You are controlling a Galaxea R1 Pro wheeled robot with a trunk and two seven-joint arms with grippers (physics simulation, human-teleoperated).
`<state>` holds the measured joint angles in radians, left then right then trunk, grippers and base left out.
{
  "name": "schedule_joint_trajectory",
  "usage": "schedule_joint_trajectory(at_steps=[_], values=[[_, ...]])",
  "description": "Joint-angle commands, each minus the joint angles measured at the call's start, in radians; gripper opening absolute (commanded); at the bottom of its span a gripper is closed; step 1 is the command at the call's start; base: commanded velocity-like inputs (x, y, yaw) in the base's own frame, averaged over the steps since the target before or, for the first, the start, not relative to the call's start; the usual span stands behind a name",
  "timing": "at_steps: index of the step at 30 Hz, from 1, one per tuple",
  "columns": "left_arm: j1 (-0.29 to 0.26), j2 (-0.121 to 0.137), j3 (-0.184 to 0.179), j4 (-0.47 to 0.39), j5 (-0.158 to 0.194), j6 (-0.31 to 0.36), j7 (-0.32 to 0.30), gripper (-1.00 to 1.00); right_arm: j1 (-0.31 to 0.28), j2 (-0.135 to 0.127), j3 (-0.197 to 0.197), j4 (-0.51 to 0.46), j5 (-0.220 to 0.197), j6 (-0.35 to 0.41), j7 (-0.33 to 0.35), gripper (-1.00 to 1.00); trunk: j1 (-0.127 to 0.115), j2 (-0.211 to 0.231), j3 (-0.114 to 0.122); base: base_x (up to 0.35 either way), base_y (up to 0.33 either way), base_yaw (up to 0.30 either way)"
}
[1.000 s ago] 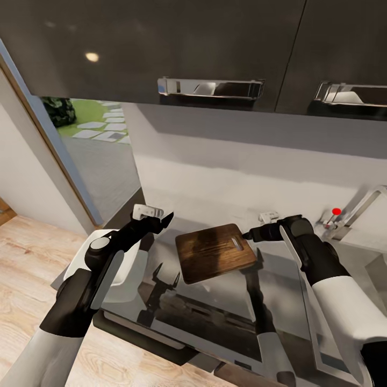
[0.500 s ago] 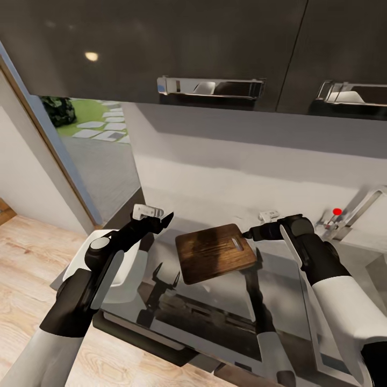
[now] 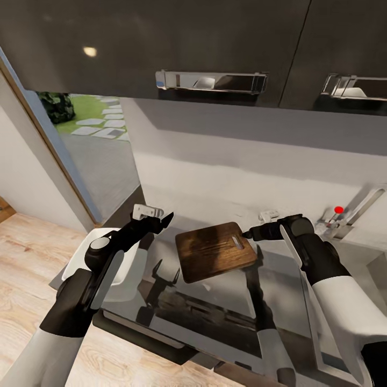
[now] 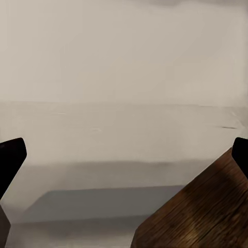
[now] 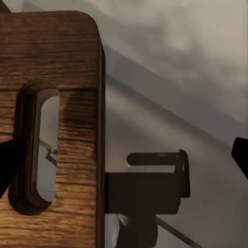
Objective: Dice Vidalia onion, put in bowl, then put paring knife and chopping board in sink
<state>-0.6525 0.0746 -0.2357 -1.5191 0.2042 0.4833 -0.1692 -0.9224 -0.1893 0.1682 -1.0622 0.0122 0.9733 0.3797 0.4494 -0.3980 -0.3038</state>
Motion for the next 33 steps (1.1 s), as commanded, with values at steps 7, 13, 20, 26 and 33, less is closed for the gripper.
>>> schedule_joint_trajectory(at_steps=[7, 13, 20, 26, 33], values=[[-0.001, 0.001, -0.001, -0.001, 0.006, 0.006, 0.0, 1.0, -0.001, -0.001, 0.002, -0.001, 0.002, 0.004, 0.002, 1.0, 0.001, -0.002, -0.003, -0.031, 0.0, 0.0], [-0.001, 0.001, -0.001, -0.001, 0.006, 0.006, 0.0, 1.0, -0.001, -0.001, 0.002, -0.001, 0.002, 0.004, 0.002, 1.0, 0.001, -0.002, -0.006, -0.005, 0.0, 0.0], [-0.001, 0.001, -0.001, -0.001, 0.006, 0.006, 0.0, 1.0, -0.001, -0.001, 0.002, -0.001, 0.002, 0.004, 0.002, 1.0, 0.001, -0.002, -0.013, 0.0, 0.0, 0.0], [-0.001, 0.001, -0.001, -0.001, 0.006, 0.006, 0.0, 1.0, -0.001, -0.001, 0.002, -0.001, 0.002, 0.004, 0.002, 1.0, 0.001, -0.002, -0.02, 0.0, 0.0, 0.0], [-0.001, 0.001, -0.001, -0.001, 0.006, 0.006, 0.0, 1.0, -0.001, -0.001, 0.002, -0.001, 0.002, 0.004, 0.002, 1.0, 0.001, -0.002, -0.027, 0.0, 0.0, 0.0]])
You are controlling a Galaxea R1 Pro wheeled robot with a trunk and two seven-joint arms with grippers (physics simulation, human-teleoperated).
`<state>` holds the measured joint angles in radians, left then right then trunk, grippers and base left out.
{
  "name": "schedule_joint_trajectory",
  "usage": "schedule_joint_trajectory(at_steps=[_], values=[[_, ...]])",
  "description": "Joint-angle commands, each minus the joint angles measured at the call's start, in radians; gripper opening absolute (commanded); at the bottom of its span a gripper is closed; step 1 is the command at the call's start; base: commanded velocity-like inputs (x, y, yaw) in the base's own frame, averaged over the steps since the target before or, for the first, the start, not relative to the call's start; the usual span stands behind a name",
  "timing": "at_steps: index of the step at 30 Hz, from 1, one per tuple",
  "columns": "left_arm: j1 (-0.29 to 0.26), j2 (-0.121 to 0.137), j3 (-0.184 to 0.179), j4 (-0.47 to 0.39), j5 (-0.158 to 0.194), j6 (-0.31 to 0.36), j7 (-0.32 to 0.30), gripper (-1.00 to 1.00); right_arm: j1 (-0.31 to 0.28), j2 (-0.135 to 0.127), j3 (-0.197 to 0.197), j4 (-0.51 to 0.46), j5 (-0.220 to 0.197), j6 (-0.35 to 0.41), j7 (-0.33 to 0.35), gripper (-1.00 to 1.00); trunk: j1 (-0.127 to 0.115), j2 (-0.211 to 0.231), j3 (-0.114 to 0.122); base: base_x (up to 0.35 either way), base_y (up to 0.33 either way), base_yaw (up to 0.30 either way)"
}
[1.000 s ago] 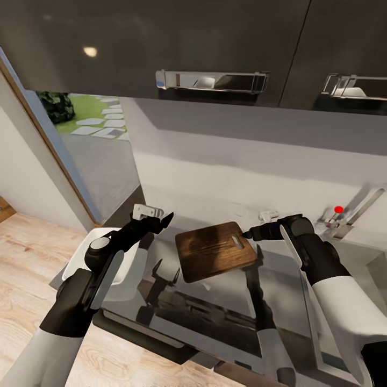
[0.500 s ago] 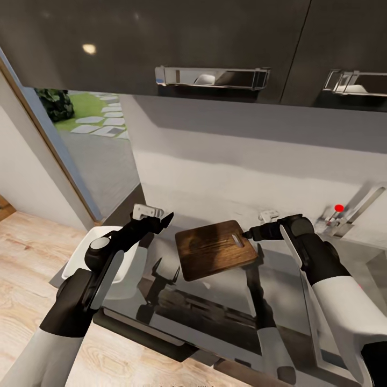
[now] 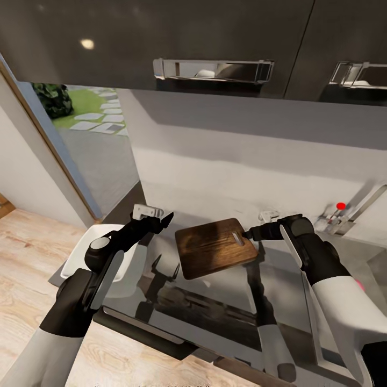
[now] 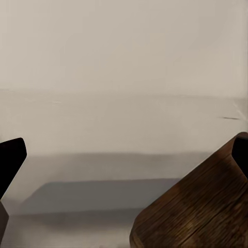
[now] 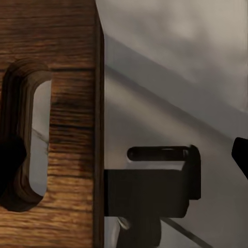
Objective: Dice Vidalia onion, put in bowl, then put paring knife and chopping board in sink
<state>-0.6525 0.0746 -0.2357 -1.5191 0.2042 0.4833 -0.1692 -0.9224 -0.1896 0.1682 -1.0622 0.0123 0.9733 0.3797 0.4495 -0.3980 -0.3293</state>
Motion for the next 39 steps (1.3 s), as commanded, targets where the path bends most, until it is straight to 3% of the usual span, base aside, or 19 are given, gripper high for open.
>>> schedule_joint_trajectory(at_steps=[1, 39], values=[[-0.001, 0.001, -0.001, -0.001, 0.006, 0.006, 0.0, 1.0, -0.001, -0.001, 0.002, -0.001, 0.002, 0.004, 0.002, 1.0, 0.001, -0.002, -0.003, 0.0, 0.0, 0.0], [-0.001, 0.001, -0.001, -0.001, 0.006, 0.006, 0.0, 1.0, -0.001, 0.019, 0.004, -0.002, 0.003, 0.005, -0.005, 1.0, 0.001, -0.002, -0.008, 0.0, 0.0, 0.0]])
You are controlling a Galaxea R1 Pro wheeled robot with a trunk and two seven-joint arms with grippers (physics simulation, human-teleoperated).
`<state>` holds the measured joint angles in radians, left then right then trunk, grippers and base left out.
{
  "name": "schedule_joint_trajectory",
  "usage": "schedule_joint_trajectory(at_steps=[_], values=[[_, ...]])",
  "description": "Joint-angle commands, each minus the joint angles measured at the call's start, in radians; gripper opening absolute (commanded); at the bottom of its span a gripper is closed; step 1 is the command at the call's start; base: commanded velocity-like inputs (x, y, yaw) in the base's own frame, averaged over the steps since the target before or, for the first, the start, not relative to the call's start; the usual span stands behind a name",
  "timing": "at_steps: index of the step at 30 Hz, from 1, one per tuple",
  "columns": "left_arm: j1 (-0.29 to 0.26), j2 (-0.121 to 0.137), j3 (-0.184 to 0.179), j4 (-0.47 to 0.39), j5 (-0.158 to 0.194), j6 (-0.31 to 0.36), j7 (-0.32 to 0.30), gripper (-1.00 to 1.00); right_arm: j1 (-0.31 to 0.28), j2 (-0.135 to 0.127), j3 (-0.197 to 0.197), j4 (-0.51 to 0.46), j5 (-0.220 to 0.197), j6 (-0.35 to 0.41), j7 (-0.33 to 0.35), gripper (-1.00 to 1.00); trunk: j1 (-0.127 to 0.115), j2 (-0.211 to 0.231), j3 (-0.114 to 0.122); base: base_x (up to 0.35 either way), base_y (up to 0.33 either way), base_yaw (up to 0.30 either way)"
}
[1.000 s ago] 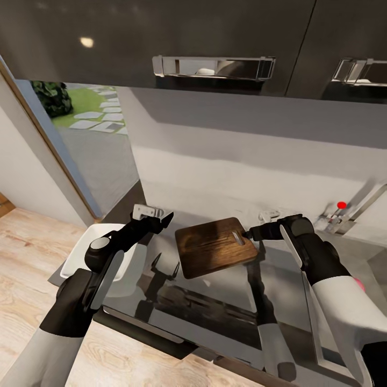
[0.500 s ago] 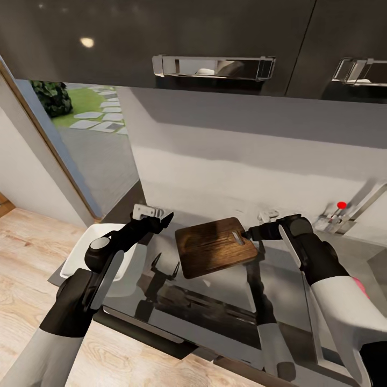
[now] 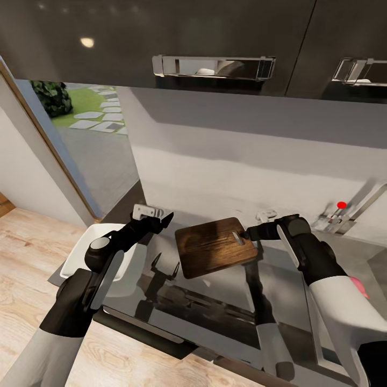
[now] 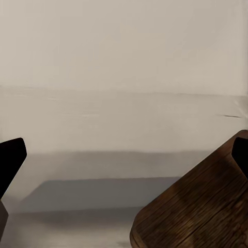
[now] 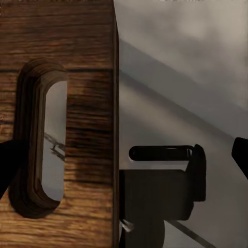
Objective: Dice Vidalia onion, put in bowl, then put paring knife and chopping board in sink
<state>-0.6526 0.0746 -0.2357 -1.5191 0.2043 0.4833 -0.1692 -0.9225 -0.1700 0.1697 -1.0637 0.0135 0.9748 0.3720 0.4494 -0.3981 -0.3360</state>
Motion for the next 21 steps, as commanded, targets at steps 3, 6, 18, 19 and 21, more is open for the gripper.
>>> schedule_joint_trajectory(at_steps=[3, 6, 18, 19, 21], values=[[-0.001, 0.001, -0.001, -0.001, 0.006, 0.006, 0.0, 1.0, -0.001, 0.0, 0.002, -0.001, 0.002, 0.004, 0.0, 1.0, 0.001, -0.002, -0.002, 0.0, 0.0, 0.0], [-0.001, 0.001, -0.001, -0.001, 0.006, 0.006, 0.0, 1.0, -0.001, 0.0, 0.002, -0.001, 0.002, 0.004, -0.009, 1.0, 0.001, -0.002, -0.002, 0.0, 0.0, 0.0], [-0.001, 0.001, -0.001, -0.001, 0.006, 0.006, 0.0, 1.0, -0.001, 0.0, 0.001, -0.001, 0.002, 0.002, -0.062, 1.0, 0.001, -0.002, -0.006, 0.0, 0.0, 0.0], [-0.001, 0.001, -0.001, -0.001, 0.006, 0.006, 0.0, 1.0, -0.001, 0.0, 0.001, -0.001, 0.002, 0.002, -0.064, 1.0, 0.001, -0.002, -0.006, 0.0, 0.0, 0.0], [-0.001, 0.001, -0.001, -0.001, 0.006, 0.006, 0.0, 1.0, -0.001, 0.0, 0.001, -0.001, 0.002, 0.002, -0.065, 1.0, 0.001, -0.002, -0.007, 0.0, 0.0, 0.0]])
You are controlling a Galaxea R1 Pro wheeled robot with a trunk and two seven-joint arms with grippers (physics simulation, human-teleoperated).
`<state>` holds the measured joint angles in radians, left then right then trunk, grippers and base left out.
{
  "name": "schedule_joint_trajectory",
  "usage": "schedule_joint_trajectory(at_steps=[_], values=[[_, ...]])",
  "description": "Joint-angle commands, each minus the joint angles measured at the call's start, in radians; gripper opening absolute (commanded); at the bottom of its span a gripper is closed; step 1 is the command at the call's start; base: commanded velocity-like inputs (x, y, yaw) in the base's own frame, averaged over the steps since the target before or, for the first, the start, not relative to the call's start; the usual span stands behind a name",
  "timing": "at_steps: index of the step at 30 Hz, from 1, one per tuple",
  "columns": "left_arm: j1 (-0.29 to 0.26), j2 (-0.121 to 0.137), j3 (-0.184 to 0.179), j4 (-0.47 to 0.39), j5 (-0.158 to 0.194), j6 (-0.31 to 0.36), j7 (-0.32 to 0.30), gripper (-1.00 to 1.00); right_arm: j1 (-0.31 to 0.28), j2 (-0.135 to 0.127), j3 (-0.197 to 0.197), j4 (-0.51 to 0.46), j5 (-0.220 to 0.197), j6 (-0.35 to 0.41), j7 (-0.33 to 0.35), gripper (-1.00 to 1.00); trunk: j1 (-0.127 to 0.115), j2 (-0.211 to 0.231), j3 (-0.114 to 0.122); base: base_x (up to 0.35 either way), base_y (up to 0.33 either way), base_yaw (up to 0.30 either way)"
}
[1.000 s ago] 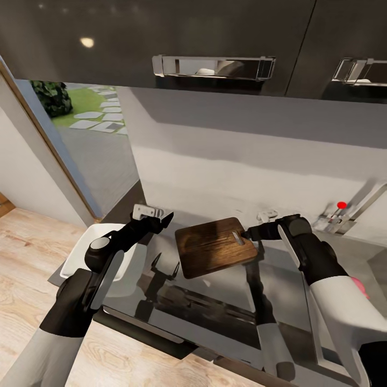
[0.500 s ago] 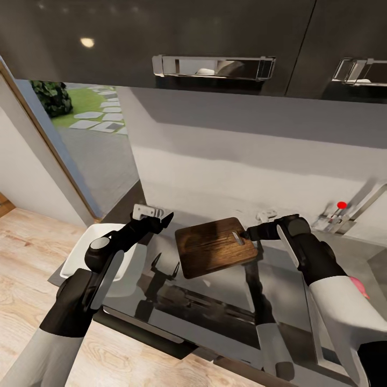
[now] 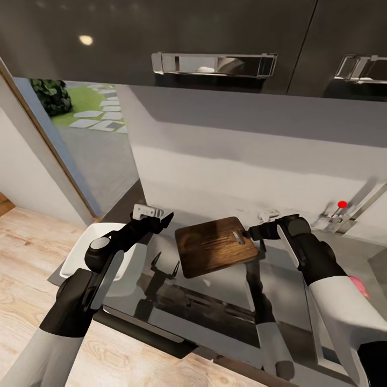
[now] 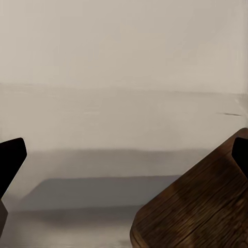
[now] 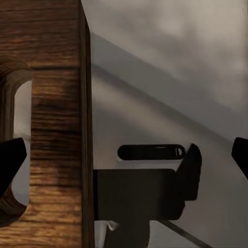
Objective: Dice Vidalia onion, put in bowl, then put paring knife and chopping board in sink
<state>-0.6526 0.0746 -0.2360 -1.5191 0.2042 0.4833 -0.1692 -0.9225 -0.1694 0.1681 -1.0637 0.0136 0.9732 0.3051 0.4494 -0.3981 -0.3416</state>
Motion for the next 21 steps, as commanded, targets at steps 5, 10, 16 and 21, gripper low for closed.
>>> schedule_joint_trajectory(at_steps=[5, 10, 16, 21], values=[[-0.001, 0.001, 0.0, -0.001, 0.006, 0.006, 0.0, 1.0, -0.001, -0.001, 0.002, -0.001, 0.002, 0.004, 0.002, 1.0, 0.001, -0.002, -0.004, 0.0, 0.0, 0.0], [-0.001, 0.001, 0.0, -0.001, 0.006, 0.006, 0.0, 1.0, -0.001, -0.001, 0.002, -0.001, 0.002, 0.004, 0.002, 1.0, 0.001, -0.002, -0.006, 0.0, 0.0, 0.0], [-0.001, 0.001, 0.0, -0.001, 0.006, 0.006, 0.0, 1.0, -0.001, -0.001, 0.002, -0.001, 0.0, 0.004, 0.002, 1.0, 0.001, -0.002, -0.007, 0.0, 0.0, 0.0], [-0.001, 0.001, 0.0, -0.001, 0.006, 0.006, 0.0, 1.0, -0.001, -0.001, 0.002, -0.001, 0.0, 0.004, 0.002, 1.0, 0.001, -0.002, -0.007, 0.0, 0.0, 0.0]])
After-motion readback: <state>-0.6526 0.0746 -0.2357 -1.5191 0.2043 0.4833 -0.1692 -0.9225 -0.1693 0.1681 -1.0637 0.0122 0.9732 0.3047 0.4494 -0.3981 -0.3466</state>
